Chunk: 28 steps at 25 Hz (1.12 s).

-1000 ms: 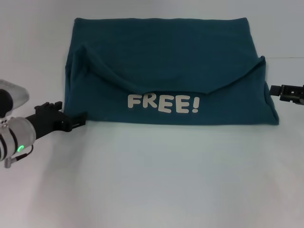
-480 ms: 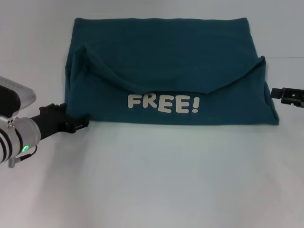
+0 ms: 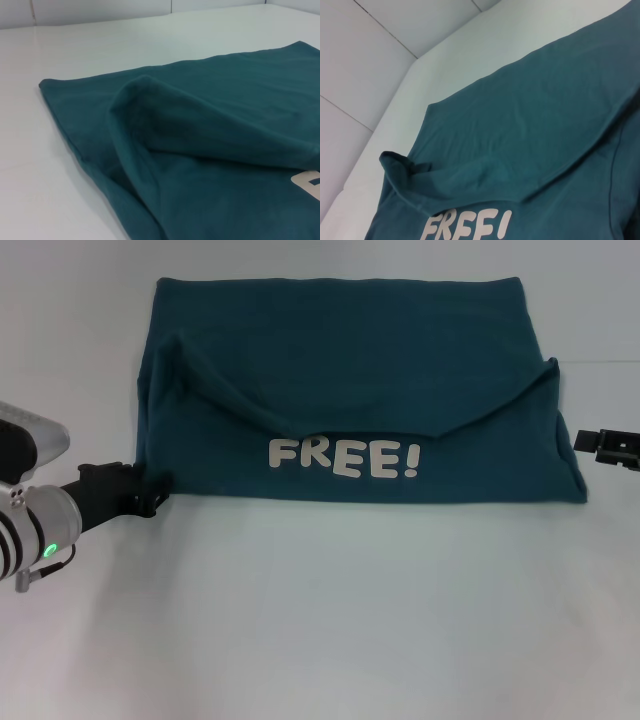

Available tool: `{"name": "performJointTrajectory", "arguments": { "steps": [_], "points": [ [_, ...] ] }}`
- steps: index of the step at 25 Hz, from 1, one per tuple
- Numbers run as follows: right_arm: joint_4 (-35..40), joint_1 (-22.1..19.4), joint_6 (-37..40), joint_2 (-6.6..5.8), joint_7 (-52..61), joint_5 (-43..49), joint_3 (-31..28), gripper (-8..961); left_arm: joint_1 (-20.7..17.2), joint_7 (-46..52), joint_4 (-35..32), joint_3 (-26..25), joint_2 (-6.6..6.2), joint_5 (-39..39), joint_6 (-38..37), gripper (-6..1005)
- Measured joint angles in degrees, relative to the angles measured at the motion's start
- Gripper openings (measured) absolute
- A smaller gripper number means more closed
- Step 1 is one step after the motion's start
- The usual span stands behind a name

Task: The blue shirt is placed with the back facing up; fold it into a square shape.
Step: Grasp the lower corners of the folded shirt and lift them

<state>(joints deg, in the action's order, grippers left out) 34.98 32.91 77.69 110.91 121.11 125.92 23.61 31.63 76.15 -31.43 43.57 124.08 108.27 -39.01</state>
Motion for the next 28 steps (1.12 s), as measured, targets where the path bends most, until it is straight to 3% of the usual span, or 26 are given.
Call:
{"name": "performJointTrajectory", "arguments": {
  "steps": [8, 13, 18, 28],
  "points": [
    [0.0, -0.5, 0.0, 0.0, 0.0, -0.1, -0.1, 609, 0.3, 0.0, 0.0, 0.0, 0.02, 0.0, 0.1, 301],
    [0.0, -0.6, 0.0, 0.0, 0.0, -0.1, -0.1, 607, 0.3, 0.1, 0.0, 0.0, 0.03, 0.0, 0.9, 63],
    [0.2, -0.9, 0.0, -0.01, 0.0, -0.1, -0.1, 605, 0.2, 0.3, -0.2, 0.0, 0.03, 0.0, 1.1, -2],
    [0.3, -1.7, 0.0, -0.45, 0.0, -0.1, -0.1, 603, -1.4, 4.3, -3.7, 0.0, 0.11, 2.7, 0.6, -2]
  ]
}}
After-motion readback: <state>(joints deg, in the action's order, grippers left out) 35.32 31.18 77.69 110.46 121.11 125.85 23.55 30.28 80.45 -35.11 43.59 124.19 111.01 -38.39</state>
